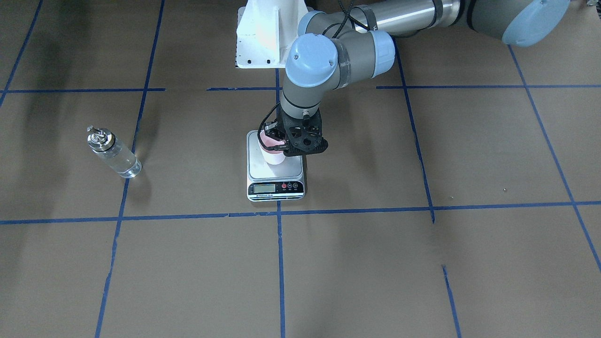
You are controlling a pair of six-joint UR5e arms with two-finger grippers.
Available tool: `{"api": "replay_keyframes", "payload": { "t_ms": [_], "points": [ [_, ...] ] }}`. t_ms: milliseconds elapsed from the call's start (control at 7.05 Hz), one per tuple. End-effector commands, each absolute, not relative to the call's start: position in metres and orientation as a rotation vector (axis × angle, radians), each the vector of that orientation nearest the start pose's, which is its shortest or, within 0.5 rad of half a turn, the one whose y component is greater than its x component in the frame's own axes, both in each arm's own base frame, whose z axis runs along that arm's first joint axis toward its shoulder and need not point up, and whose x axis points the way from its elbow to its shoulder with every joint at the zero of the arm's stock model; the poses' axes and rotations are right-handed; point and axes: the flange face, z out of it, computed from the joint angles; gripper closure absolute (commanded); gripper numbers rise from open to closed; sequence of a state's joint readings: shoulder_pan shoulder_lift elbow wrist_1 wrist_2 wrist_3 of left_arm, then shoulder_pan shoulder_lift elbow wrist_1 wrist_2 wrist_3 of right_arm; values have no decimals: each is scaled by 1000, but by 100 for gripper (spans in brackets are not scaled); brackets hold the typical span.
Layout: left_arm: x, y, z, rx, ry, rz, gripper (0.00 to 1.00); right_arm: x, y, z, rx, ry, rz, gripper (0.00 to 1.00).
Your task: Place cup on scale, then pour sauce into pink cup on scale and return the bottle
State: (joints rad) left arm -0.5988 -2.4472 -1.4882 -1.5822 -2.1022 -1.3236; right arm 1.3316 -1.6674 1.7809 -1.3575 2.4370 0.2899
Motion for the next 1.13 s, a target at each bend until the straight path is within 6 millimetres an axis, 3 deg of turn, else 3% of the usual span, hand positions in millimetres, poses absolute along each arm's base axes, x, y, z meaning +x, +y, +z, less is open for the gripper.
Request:
{"api": "replay_keyframes", "payload": {
  "t_ms": [0, 142, 425, 709, 851, 993],
  "points": [
    [558, -482, 143, -131, 935, -110, 100, -55, -464, 570, 70, -907, -94, 0],
    [558, -482, 147, -133, 932, -112, 62, -60, -464, 569, 70, -908, -110, 0],
    [556, -480, 140, -124, 951, -104, 53, -72, -465, 561, 75, -912, -137, 0],
    [518, -472, 103, -74, 1031, -92, 49, -102, -458, 519, 65, -924, -110, 0],
    [499, -468, 101, -55, 1053, -96, 47, -148, -442, 481, 116, -857, -53, 0],
    [478, -468, 105, -36, 1069, -106, 47, -184, -426, 462, 110, -874, 31, 0]
  ]
}}
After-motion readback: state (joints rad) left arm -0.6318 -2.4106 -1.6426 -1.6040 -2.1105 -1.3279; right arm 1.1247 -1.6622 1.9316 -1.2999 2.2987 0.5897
